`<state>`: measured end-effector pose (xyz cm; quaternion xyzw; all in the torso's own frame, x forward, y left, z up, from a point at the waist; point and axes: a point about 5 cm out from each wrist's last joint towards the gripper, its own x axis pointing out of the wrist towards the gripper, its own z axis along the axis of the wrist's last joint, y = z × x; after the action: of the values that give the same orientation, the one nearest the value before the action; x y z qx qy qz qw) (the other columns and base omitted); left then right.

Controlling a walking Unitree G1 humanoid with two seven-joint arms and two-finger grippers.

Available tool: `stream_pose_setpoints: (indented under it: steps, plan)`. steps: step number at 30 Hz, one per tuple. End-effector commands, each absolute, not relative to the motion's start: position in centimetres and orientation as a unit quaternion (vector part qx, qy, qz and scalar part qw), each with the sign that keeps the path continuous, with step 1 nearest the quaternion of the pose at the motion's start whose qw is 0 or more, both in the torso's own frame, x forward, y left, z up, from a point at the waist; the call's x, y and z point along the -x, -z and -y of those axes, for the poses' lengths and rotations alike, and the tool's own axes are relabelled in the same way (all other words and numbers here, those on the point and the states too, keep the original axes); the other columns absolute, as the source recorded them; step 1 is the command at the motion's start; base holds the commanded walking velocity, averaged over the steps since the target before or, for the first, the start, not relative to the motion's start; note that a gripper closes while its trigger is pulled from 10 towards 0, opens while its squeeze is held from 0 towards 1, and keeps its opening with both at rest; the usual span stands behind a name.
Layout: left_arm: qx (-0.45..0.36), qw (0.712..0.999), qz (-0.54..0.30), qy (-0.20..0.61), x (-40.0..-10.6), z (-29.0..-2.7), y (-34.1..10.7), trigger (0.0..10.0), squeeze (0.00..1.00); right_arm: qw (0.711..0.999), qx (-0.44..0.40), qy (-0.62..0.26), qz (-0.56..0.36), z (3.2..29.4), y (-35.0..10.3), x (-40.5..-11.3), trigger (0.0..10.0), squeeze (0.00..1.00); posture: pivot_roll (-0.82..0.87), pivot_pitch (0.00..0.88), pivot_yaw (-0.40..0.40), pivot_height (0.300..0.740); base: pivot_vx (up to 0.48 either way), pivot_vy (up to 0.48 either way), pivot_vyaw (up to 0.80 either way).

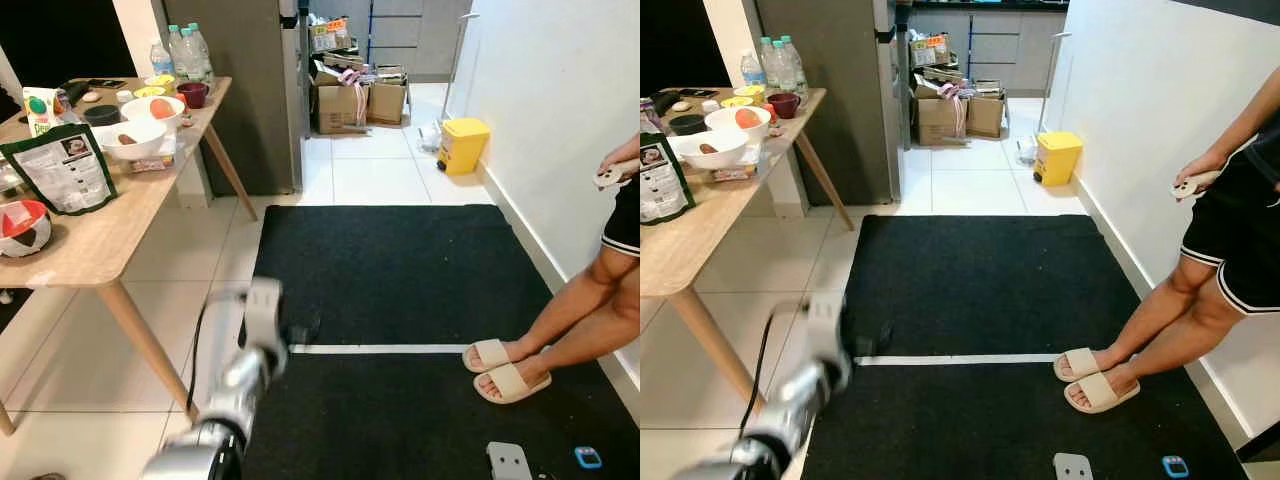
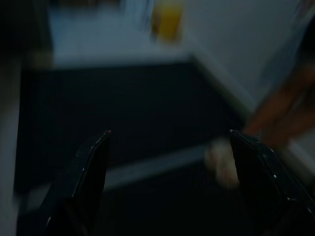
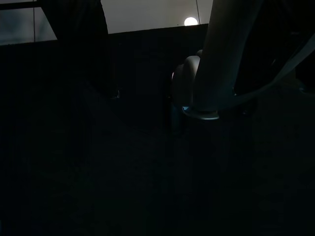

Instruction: Restocking fridge

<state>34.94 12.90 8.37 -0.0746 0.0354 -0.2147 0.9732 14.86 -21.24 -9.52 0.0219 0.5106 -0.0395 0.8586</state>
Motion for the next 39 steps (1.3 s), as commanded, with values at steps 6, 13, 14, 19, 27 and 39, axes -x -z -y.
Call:
stream_pose_setpoints:
  steps: [6,13,14,19,27,39]
  plan:
    - [0.101,0.967,0.057,0.226,-36.9,-12.7,-12.9,10.0,0.0,0.856,-0.019,0.038,-0.515,21.2,9.6,-14.6,10.0,0.0,0.0,0.0,-0.016,0.74,0.0,0.0,0.0]
    - [0.133,0.949,0.177,0.225,-38.6,-13.7,-19.4,10.0,0.0,0.856,-0.021,0.04,-0.516,21.2,9.7,-14.5,10.0,0.0,0.0,0.0,-0.016,0.74,0.0,0.0,0.0]
    - [0.134,0.945,0.2,0.221,-38.8,-14.0,-20.8,10.0,0.0,0.856,-0.02,0.039,-0.516,21.2,9.7,-14.5,10.0,0.0,0.0,0.0,-0.016,0.74,0.0,0.0,0.0]
    - [0.125,0.932,0.27,0.206,-39.2,-15.4,-25.1,10.0,0.0,0.856,-0.019,0.037,-0.515,21.1,9.7,-14.6,10.0,0.0,0.0,0.0,-0.015,0.74,0.0,0.0,0.0]
    - [0.12,0.914,0.355,0.157,-38.9,-19.2,-30.8,10.0,0.0,0.856,-0.023,0.039,-0.516,21.0,9.7,-14.5,10.0,0.0,-0.01,0.0,-0.01,0.74,0.0,0.0,0.0]
    - [0.097,0.89,0.432,0.107,-37.3,-23.4,-35.7,10.0,0.0,0.856,-0.025,0.04,-0.515,21.1,9.7,-14.5,10.0,0.0,-0.01,0.0,-0.007,0.74,0.0,0.0,0.0]
